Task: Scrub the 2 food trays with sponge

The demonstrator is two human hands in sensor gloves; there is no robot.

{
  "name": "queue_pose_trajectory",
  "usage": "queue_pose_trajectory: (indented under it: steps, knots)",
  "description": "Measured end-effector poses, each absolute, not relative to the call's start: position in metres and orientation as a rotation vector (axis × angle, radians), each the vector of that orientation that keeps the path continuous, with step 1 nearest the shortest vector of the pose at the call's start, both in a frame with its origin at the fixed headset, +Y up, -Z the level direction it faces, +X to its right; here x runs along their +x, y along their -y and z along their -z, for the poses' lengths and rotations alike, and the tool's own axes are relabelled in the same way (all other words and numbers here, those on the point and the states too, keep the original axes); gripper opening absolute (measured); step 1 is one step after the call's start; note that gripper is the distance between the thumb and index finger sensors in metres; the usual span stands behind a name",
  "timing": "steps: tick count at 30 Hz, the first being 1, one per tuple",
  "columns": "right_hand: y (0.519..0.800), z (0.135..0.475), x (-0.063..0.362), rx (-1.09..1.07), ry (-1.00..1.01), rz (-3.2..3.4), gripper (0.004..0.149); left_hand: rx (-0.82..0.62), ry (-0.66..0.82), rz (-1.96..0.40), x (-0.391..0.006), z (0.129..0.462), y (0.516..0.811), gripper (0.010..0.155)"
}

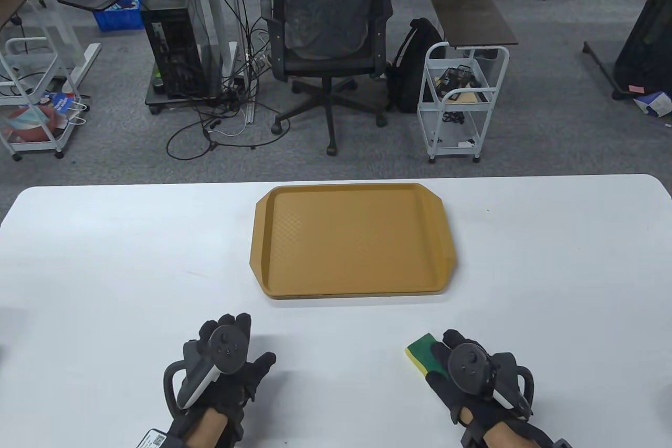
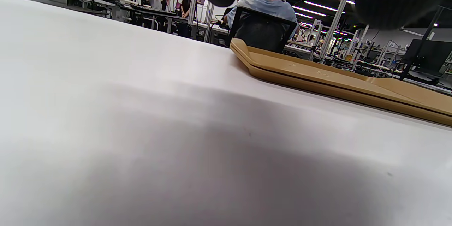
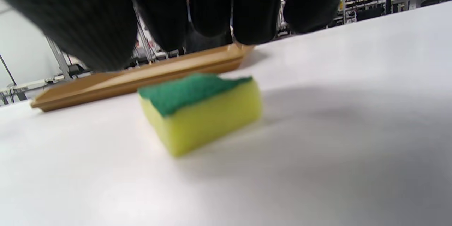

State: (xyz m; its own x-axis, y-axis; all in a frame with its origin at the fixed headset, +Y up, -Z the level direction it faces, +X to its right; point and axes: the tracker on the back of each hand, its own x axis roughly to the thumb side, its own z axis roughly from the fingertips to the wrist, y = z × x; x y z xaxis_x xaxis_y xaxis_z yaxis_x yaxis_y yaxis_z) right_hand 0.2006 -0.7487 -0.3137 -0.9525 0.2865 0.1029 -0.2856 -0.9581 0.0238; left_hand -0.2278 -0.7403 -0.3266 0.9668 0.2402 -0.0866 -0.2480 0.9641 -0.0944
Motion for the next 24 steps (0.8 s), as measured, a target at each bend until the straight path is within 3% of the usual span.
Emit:
queue_pose_trajectory:
  steps: [5,9,24]
  knots:
    - [0.724,0.300,0.211,0.143,0.212,-2.769,0.073,-0.104,-0.073,-0.255,-0.229,0.327,0.740,0.089]
    - [0.714,0.294,0.221,0.119,0.274,-2.751,0.077,-0.092,-0.066,-0.238,-0.229,0.329,0.740,0.090]
    - [0.716,0.291,0.222,0.143,0.203,-2.801,0.083,-0.081,-0.040,-0.275,-0.241,0.330,0.736,0.090]
